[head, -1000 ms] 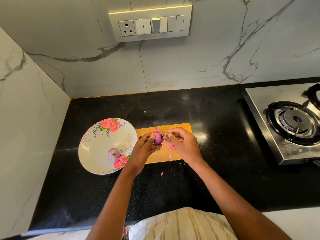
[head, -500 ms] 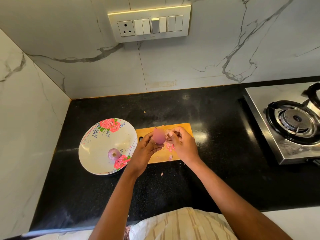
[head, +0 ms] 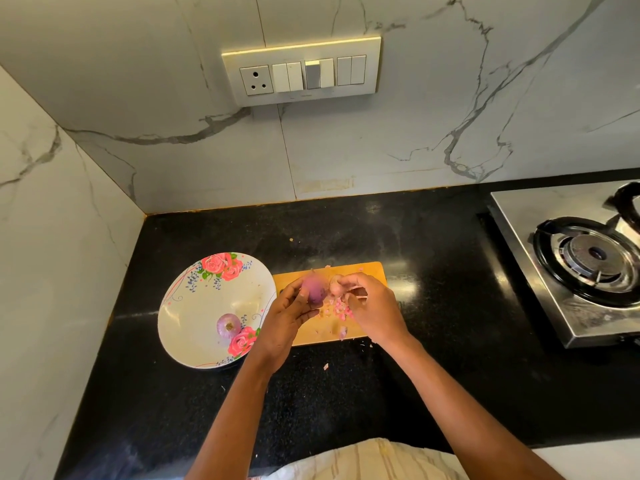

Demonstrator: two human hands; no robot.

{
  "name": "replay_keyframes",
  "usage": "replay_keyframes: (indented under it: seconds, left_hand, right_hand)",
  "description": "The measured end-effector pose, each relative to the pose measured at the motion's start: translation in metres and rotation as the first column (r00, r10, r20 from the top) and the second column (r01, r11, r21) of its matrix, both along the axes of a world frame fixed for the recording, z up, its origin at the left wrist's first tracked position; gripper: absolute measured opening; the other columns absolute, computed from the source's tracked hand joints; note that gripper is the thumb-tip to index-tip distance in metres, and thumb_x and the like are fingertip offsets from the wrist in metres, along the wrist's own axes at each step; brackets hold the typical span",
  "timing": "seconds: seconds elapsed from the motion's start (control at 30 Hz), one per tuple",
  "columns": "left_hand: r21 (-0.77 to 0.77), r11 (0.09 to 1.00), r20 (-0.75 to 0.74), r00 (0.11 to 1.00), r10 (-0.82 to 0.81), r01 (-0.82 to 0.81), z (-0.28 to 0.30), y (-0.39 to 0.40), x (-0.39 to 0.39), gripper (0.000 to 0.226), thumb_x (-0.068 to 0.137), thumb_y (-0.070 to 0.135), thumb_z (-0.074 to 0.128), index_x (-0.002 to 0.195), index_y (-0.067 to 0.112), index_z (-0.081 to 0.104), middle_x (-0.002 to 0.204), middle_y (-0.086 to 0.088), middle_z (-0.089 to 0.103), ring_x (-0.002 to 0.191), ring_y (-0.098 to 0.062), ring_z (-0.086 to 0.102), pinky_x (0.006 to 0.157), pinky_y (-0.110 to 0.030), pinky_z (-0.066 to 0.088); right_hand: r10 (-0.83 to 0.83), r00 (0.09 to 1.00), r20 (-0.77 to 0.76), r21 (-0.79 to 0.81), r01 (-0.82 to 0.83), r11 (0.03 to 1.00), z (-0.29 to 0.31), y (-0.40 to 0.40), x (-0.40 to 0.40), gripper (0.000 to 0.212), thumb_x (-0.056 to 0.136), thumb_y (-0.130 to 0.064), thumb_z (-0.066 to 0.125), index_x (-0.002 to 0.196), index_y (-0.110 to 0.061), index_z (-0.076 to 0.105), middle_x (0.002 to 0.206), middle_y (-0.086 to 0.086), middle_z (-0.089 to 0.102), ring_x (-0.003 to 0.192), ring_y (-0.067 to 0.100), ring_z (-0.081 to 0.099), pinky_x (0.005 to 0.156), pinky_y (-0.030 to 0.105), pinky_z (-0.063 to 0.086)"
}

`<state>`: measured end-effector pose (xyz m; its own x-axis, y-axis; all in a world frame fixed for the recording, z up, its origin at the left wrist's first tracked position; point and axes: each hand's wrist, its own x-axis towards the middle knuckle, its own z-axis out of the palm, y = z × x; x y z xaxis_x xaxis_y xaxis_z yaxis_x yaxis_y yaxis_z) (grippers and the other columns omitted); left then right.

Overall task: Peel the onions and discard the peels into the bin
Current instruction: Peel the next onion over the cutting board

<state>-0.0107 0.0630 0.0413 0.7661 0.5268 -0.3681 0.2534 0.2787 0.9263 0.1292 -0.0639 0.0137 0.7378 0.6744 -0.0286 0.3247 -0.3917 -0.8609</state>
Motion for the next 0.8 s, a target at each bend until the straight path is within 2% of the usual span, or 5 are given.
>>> replay_keyframes:
  seconds: [0.17,0.3,0.47,0.57,0.8]
  left_hand:
    - [0.013,1.000,-0.005,1.000,0.003,-0.003,0.001,0.002,0.002,0.024,0.106,0.027,0.046,0.124,0.038,0.056,0.126,0.006,0.065,0.112,-0.018,0.069,0.094,-0.027,0.055]
    - [0.011,1.000,-0.009,1.000,0.005,-0.005,-0.002,0.003,0.004,0.027,0.104,0.031,0.047,0.130,0.034,0.056,0.129,0.000,0.065,0.112,-0.019,0.069,0.097,-0.029,0.055]
    - [0.000,1.000,0.010,1.000,0.011,-0.012,-0.003,0.002,0.007,0.033,0.099,0.038,0.048,0.130,0.031,0.058,0.130,-0.006,0.065,0.110,-0.019,0.070,0.093,-0.028,0.056]
    - [0.021,1.000,0.021,1.000,-0.001,0.001,-0.004,0.002,0.008,0.025,0.104,0.032,0.046,0.126,0.034,0.058,0.130,-0.006,0.063,0.110,-0.018,0.069,0.090,-0.024,0.055]
    - [0.129,0.991,0.019,1.000,-0.023,0.021,-0.008,0.002,0.007,0.041,0.099,0.041,0.054,0.138,0.030,0.057,0.135,0.001,0.060,0.115,-0.012,0.066,0.097,-0.027,0.055]
  right_hand:
    - [0.011,1.000,0.010,0.033,-0.011,0.999,-0.003,0.004,0.000,0.015,0.100,-0.013,0.062,0.104,-0.025,0.070,0.105,-0.011,0.069,0.097,0.000,0.063,0.082,0.016,0.051]
    - [0.054,0.998,-0.019,0.073,-0.053,0.996,0.008,0.006,0.002,0.018,0.096,-0.028,0.070,0.113,-0.027,0.068,0.107,-0.007,0.062,0.095,-0.003,0.059,0.078,0.008,0.047]
    - [0.121,0.992,-0.037,0.120,-0.116,0.986,0.014,0.008,-0.003,0.024,0.096,-0.022,0.070,0.119,-0.022,0.072,0.108,-0.018,0.069,0.101,-0.009,0.064,0.084,0.009,0.051]
    - [0.081,0.997,0.011,0.130,-0.082,0.988,0.010,0.008,-0.004,0.020,0.095,-0.020,0.072,0.114,-0.016,0.075,0.105,-0.012,0.073,0.098,-0.006,0.066,0.083,0.010,0.052]
    - [0.056,0.992,0.110,0.142,-0.071,0.987,0.014,0.006,-0.007,0.016,0.092,-0.015,0.074,0.107,-0.012,0.078,0.096,-0.009,0.074,0.092,-0.004,0.067,0.078,0.008,0.051]
